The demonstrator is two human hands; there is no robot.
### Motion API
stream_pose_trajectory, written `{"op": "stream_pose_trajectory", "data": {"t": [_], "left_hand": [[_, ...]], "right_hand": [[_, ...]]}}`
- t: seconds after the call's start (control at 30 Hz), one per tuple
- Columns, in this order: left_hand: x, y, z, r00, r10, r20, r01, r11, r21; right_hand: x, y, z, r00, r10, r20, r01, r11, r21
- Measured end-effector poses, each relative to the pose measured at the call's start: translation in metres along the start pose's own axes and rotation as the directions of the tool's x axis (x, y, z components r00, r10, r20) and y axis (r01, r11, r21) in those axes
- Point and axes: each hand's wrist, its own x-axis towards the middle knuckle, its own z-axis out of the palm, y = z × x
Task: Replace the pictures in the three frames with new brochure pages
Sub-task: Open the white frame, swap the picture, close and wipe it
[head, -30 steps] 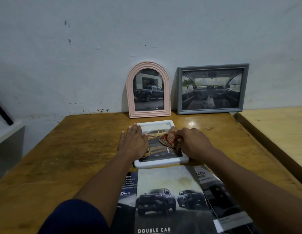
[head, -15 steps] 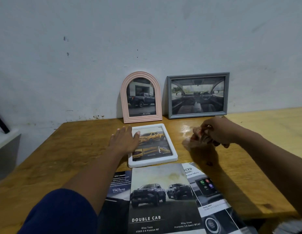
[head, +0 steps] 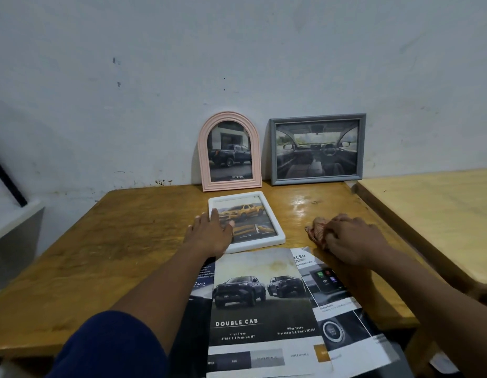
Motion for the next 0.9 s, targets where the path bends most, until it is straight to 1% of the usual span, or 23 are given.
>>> {"op": "stream_pose_trajectory", "data": {"t": [0.07, 0.1, 0.13, 0.17, 0.23, 0.3, 0.4, 0.5, 0.57, 0.63, 0.77, 0.83, 0.9], "left_hand": [[0.001, 0.001, -0.004, 1.0, -0.015, 0.004, 0.015, 0.999, -0.028], [0.003, 0.001, -0.006, 1.0, -0.024, 0.001, 0.024, 0.999, -0.044], [0.005, 0.001, -0.008, 0.999, -0.035, -0.006, 0.034, 0.998, -0.06], [0.008, 0.001, -0.012, 0.999, -0.05, -0.019, 0.049, 0.996, -0.078], [0.013, 0.0, -0.02, 0.995, -0.085, -0.052, 0.079, 0.992, -0.103], [0.017, 0.0, -0.028, 0.992, -0.116, -0.054, 0.11, 0.988, -0.104], [0.017, 0.004, -0.037, 0.989, -0.147, -0.028, 0.144, 0.985, -0.097], [0.021, 0.007, -0.035, 0.986, -0.165, -0.014, 0.164, 0.985, -0.063], [0.024, 0.007, -0.033, 0.985, -0.171, -0.009, 0.17, 0.982, -0.076], [0.026, 0.007, -0.033, 0.984, -0.181, -0.006, 0.179, 0.977, -0.12], [0.026, 0.005, -0.036, 0.979, -0.203, 0.0, 0.195, 0.939, -0.284], [0.026, 0.002, -0.038, 0.977, -0.211, 0.0, 0.197, 0.911, -0.362], [0.025, 0.001, -0.043, 0.976, -0.219, -0.011, 0.188, 0.862, -0.47]], "right_hand": [[0.007, -0.009, -0.013, 0.999, 0.018, -0.049, -0.019, 1.0, -0.02], [0.012, -0.015, -0.02, 0.996, 0.014, -0.087, -0.013, 1.0, 0.012], [0.018, -0.023, -0.028, 0.993, 0.007, -0.115, 0.004, 0.996, 0.09], [0.025, -0.032, -0.036, 0.994, 0.003, -0.113, 0.021, 0.979, 0.204], [0.041, -0.054, -0.048, 0.999, 0.0, -0.052, 0.021, 0.917, 0.398], [0.057, -0.073, -0.051, 0.999, 0.02, 0.033, -0.034, 0.878, 0.478], [0.079, -0.096, -0.041, 0.989, 0.045, 0.14, -0.112, 0.845, 0.523], [0.089, -0.112, -0.029, 0.982, 0.042, 0.185, -0.136, 0.837, 0.53], [0.093, -0.119, -0.021, 0.979, 0.041, 0.199, -0.15, 0.807, 0.571], [0.097, -0.122, -0.015, 0.975, 0.068, 0.213, -0.189, 0.761, 0.621], [0.101, -0.126, -0.009, 0.944, 0.138, 0.298, -0.318, 0.617, 0.72], [0.101, -0.125, -0.01, 0.945, 0.148, 0.293, -0.323, 0.575, 0.752], [0.103, -0.125, -0.013, 0.957, 0.158, 0.242, -0.289, 0.527, 0.799]]}}
